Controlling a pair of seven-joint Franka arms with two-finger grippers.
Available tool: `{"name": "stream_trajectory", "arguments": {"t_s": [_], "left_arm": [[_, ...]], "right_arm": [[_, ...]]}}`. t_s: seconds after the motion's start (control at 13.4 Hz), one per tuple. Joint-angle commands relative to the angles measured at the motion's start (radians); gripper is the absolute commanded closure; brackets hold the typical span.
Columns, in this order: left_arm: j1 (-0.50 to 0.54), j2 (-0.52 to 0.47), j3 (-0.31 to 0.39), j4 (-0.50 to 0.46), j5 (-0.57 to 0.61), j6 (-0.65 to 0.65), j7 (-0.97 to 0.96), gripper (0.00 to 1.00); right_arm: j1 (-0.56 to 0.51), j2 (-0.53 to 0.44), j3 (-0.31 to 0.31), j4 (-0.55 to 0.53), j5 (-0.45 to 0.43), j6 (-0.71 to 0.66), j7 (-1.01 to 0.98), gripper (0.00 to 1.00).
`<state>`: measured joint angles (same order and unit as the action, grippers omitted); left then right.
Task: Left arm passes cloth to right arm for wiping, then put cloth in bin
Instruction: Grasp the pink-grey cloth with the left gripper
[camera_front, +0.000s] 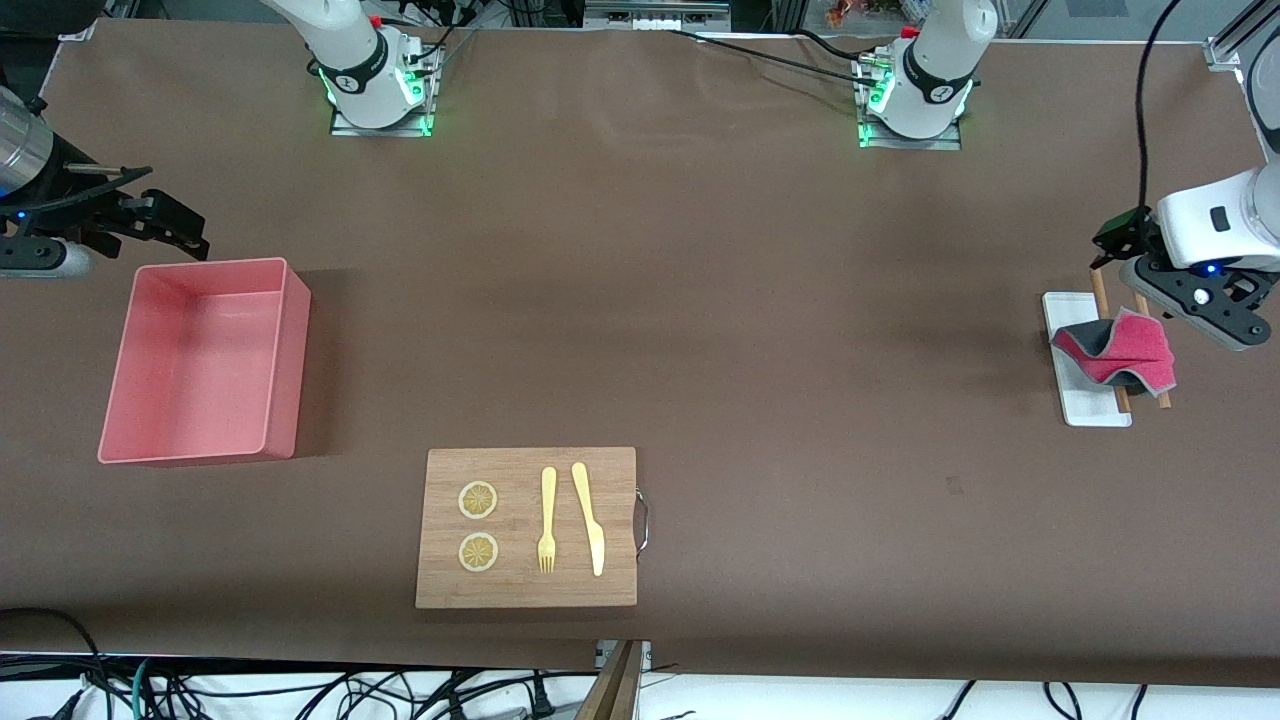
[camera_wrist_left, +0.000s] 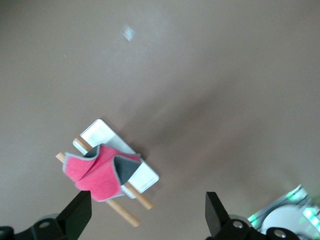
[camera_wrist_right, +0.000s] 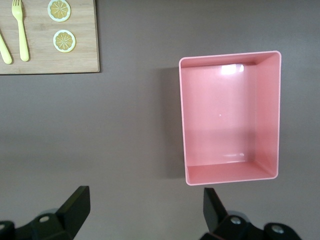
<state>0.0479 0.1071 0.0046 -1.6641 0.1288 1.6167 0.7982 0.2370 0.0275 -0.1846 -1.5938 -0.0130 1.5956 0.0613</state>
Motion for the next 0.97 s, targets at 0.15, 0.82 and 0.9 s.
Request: {"name": "stream_trajectory", "arguments": {"t_s": [0.15,0.82,0.9], "left_arm": [[0.07,0.136,-0.003,0.033,0.037,-0.005,0.295,0.0],[0.216,0.456,-0.006,0.242,0.018,0.08,0.817,0.0],[0.228,0.465,-0.006,0.242,0.02,0.106,0.847,0.0]], "right_arm": [[0.001,0.038,0.007,0.026,-0.012,0.012,-0.008,0.0],[0.021,0.038,0.022,0.021,-0.01,0.031,-0.023,0.0],[0.022,0.037,0.023,0.021,-0.009,-0.003,-0.018,0.0]]}}
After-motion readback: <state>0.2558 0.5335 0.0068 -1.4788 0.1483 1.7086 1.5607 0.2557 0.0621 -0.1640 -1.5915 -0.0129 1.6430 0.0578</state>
